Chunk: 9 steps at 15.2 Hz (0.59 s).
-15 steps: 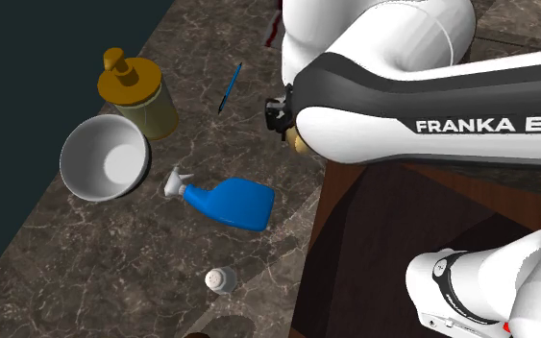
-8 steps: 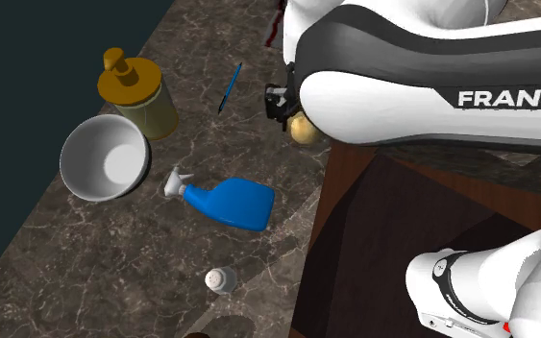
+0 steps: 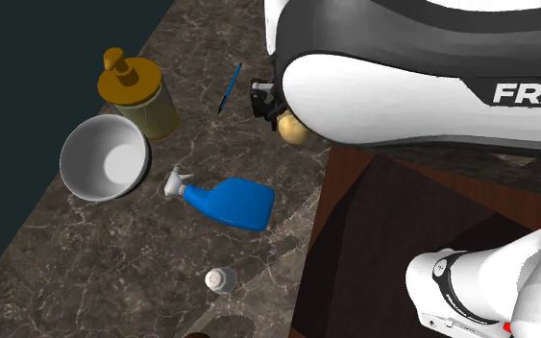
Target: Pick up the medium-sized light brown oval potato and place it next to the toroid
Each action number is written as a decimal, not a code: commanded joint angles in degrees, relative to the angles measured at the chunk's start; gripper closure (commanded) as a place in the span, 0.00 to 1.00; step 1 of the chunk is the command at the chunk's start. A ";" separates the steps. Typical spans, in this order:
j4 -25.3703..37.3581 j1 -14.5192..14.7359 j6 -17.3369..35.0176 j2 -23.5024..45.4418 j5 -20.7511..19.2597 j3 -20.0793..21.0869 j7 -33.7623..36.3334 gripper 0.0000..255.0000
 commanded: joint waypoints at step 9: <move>8.22 4.92 -0.60 7.70 1.45 10.57 15.06 1.00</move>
